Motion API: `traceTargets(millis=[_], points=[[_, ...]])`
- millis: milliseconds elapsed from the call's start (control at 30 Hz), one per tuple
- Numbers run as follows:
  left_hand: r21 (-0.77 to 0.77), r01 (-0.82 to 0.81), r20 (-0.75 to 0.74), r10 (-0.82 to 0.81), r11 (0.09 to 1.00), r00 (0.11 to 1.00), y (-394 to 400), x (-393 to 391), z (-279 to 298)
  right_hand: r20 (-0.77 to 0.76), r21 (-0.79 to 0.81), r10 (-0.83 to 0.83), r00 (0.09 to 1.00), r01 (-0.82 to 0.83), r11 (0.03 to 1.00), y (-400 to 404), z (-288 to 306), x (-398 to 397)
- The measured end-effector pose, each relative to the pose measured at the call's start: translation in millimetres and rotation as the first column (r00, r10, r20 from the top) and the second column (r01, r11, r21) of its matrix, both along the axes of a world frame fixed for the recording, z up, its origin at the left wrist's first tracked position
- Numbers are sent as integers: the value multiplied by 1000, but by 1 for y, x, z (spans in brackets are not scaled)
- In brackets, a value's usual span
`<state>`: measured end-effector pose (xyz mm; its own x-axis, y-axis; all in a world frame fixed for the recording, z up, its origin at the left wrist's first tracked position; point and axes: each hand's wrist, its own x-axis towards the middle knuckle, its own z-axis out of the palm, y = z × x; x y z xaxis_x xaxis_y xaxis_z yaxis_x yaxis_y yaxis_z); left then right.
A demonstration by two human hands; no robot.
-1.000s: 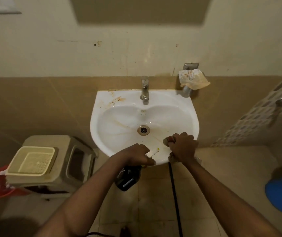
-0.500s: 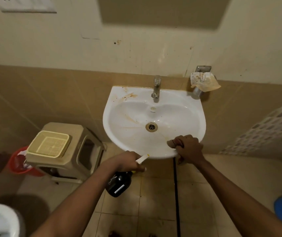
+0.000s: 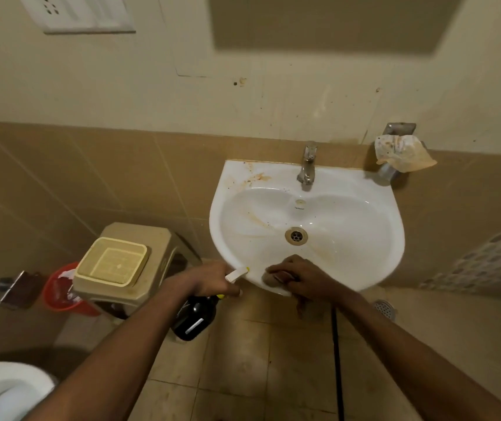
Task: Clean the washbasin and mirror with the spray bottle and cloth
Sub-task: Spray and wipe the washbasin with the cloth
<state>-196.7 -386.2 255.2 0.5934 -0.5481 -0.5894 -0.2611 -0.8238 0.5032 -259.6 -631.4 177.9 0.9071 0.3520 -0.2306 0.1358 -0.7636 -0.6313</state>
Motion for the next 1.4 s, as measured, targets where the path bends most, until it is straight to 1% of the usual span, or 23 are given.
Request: traceTargets(millis=[33,100,167,233,333,400,433,500,533,633,700,767,900,967,1033,1067,1133,1200,1300,1400], points=[[9,2,-2,-2,1000,1000,2,4,1,-1,53,13,1000,-13,999,21,-1,11],[20,-19,9,19,1000,1000,9,14,1,-17,151,-30,999,32,988,50,3,28],[31,-39,44,38,999,998,19,23,0,-32,202,-60,998,65,977,50,9,27],[32,-40,72,38,999,997,27,34,-2,-7,175,-31,999,32,984,35,10,14],[23,-25,56,23,999,998,35,49,-6,95,122,0,995,-11,993,22,4,2],[27,-23,48,21,999,999,41,60,-9,120,96,-41,992,29,995,38,0,13],[37,-23,71,20,999,997,43,66,-10,128,95,-71,989,59,994,50,-3,24],[55,-16,120,9,998,993,46,76,-9,155,126,-132,979,113,986,77,-4,47],[46,-14,116,8,999,993,47,80,-9,162,136,-155,975,133,982,87,-3,55],[15,-1,65,0,1000,998,50,92,-8,179,131,-156,972,133,982,94,-6,60],[-19,2,118,0,1000,993,54,100,-8,219,121,-128,967,103,987,89,-10,46],[-47,-8,176,17,999,984,59,110,-8,267,120,-157,951,129,984,88,-15,40],[-36,-11,138,16,999,990,73,133,-6,239,135,-347,907,323,937,122,-19,77],[1,30,183,-30,1000,983,77,140,-2,231,134,-392,890,370,919,136,-21,98],[49,75,228,-84,996,970,75,145,3,240,133,-400,885,378,916,136,-23,102],[63,81,211,-93,995,973,74,149,5,248,136,-390,887,367,920,135,-22,97],[63,76,118,-83,995,989,73,155,10,269,119,-366,891,346,931,132,-21,80],[24,77,58,-78,997,995,69,158,11,272,113,-376,886,359,926,129,-21,69],[-27,86,101,-83,996,991,59,163,16,260,97,-425,867,414,905,134,-25,72],[-4,112,127,-111,994,986,46,174,19,255,93,-496,830,489,867,146,-29,94]])
